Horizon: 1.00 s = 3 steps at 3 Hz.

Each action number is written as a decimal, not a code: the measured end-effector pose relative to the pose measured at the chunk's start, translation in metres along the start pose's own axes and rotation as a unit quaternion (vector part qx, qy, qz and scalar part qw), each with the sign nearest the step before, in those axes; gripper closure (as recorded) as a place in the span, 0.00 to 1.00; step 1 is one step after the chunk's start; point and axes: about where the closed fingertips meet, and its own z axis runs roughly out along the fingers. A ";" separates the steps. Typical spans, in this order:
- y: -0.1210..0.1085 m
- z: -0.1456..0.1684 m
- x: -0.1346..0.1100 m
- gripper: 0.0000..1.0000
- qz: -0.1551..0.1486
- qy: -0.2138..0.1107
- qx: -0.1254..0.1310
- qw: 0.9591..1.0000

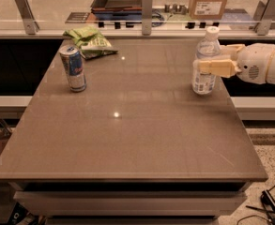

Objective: Move blue plastic bottle near green jalapeno chip bag

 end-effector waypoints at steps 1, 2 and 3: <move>0.001 0.002 -0.001 0.64 0.000 0.000 -0.002 1.000; 0.003 0.004 -0.001 0.87 -0.001 0.000 -0.004 1.000; 0.004 0.006 -0.004 1.00 0.001 -0.002 -0.007 1.000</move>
Offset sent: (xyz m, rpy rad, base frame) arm 0.0002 0.0021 0.0000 0.0001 0.0001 0.0034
